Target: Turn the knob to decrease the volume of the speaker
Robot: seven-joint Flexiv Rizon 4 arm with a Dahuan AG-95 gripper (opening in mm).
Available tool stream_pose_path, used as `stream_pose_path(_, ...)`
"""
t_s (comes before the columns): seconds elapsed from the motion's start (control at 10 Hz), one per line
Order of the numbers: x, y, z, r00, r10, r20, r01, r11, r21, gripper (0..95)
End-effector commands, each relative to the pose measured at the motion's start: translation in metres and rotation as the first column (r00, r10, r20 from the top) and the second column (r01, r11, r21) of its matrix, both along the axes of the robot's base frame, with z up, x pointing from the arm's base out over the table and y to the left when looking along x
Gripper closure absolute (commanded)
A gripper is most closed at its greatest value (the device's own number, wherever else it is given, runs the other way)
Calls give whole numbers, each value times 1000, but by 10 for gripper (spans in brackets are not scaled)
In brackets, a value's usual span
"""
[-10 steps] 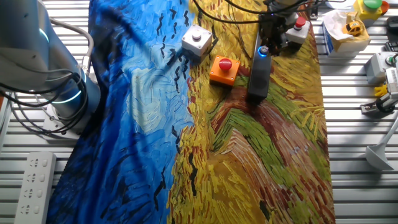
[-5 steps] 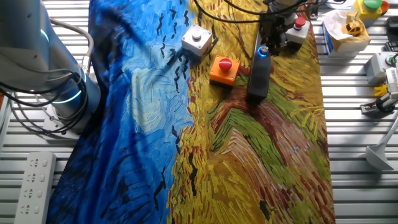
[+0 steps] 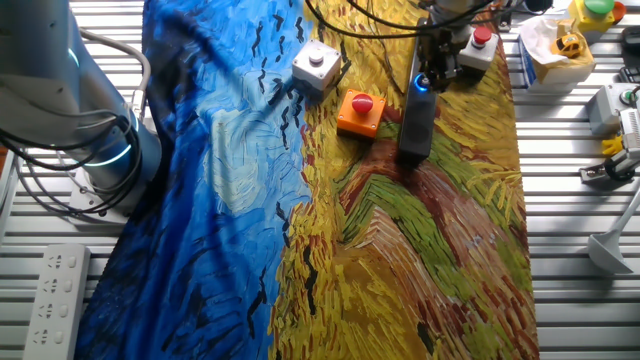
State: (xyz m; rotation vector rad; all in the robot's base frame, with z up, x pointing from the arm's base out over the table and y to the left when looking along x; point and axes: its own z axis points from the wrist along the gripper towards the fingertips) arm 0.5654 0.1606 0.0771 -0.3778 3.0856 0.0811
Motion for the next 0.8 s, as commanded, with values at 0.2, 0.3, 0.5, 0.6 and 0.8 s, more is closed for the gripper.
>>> stream_pose_path(0.2,1,3,-5,999,-44,6,44,999,-2,760)
stream_pose_path(0.3,1,3,-5,999,-50,6,50,999,-2,760)
stream_pose_path(0.5,1,3,-5,998,-62,5,62,998,5,760)
stream_pose_path(0.6,1,3,-5,998,-62,5,62,998,5,760)
stream_pose_path(0.8,1,3,-5,998,-62,5,62,998,5,760)
